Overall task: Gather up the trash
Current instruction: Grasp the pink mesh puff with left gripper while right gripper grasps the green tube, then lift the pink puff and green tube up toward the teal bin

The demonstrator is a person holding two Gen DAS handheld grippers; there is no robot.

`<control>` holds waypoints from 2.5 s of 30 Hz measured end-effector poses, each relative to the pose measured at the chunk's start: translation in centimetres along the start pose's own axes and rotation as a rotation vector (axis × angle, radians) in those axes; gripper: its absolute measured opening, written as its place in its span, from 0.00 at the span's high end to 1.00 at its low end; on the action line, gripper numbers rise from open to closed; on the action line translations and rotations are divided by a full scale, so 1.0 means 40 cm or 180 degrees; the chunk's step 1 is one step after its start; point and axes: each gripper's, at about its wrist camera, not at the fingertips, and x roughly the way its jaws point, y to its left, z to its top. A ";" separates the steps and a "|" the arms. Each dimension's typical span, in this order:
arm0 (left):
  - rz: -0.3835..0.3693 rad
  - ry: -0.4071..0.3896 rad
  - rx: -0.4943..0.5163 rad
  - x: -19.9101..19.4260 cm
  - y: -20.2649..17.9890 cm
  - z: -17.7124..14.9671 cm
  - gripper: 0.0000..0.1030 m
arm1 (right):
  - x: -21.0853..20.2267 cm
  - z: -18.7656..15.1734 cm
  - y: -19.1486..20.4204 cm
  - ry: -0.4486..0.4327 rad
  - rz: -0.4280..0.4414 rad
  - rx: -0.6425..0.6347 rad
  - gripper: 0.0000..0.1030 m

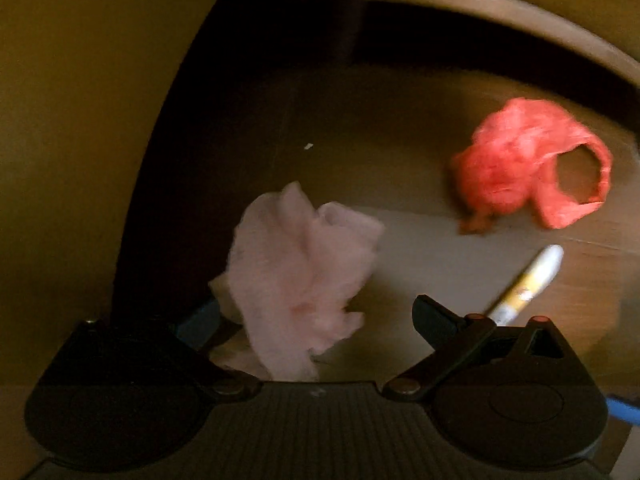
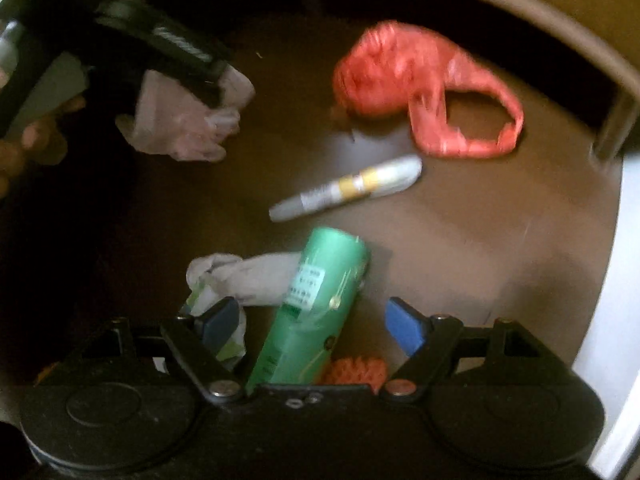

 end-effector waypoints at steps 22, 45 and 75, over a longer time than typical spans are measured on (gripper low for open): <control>-0.0284 0.0441 -0.0131 0.149 0.080 -0.011 0.60 | 0.101 -0.031 0.061 0.0373 -0.0293 0.0438 0.58; -0.0362 -0.0053 -0.0273 -0.383 0.078 -0.057 0.81 | -0.405 -0.022 0.041 -0.0505 -0.0358 0.1519 1.00; -0.0818 -0.0058 -0.0150 -0.338 0.059 -0.248 0.81 | 0.098 -0.233 0.170 0.0414 -0.0072 -0.0019 0.51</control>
